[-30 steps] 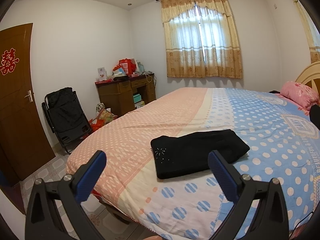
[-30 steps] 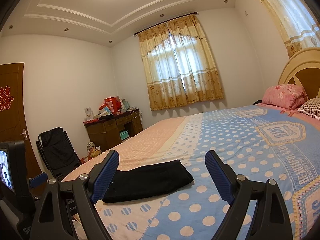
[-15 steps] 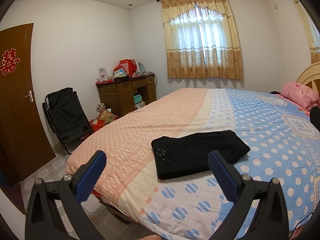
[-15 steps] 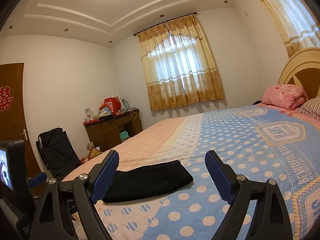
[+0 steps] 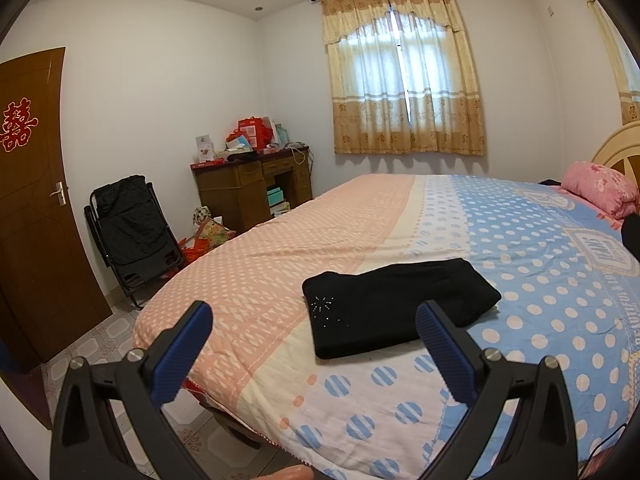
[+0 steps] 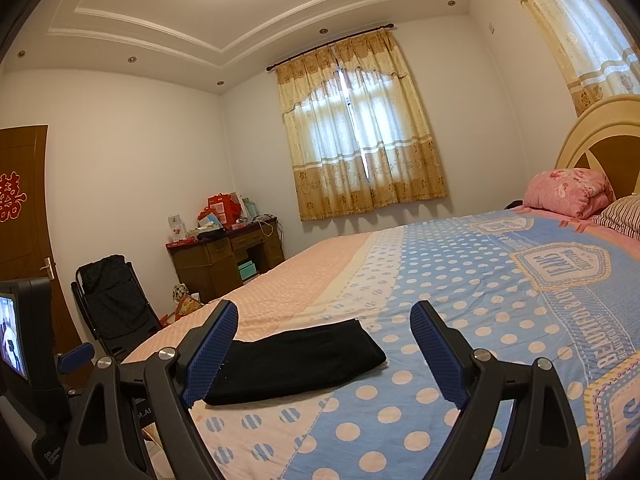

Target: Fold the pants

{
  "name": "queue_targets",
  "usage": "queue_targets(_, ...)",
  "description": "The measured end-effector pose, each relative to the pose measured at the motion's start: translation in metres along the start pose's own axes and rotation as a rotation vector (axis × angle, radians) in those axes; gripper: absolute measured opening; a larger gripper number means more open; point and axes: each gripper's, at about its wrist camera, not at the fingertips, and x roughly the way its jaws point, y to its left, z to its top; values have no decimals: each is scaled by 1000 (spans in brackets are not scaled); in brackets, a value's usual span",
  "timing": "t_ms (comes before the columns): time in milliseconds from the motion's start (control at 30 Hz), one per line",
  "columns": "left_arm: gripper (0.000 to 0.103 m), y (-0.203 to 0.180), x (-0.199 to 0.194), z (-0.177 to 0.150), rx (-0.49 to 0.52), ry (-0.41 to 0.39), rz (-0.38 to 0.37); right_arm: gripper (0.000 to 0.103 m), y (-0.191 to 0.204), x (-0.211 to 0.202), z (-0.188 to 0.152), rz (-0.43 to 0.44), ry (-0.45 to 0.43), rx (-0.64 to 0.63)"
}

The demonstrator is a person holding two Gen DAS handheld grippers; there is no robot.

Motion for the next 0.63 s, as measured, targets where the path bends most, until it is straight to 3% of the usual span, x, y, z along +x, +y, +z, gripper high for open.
queue_targets(633, 103, -3, 7, 3, 3, -12, 4, 89, -1, 6, -4, -14, 20, 13)
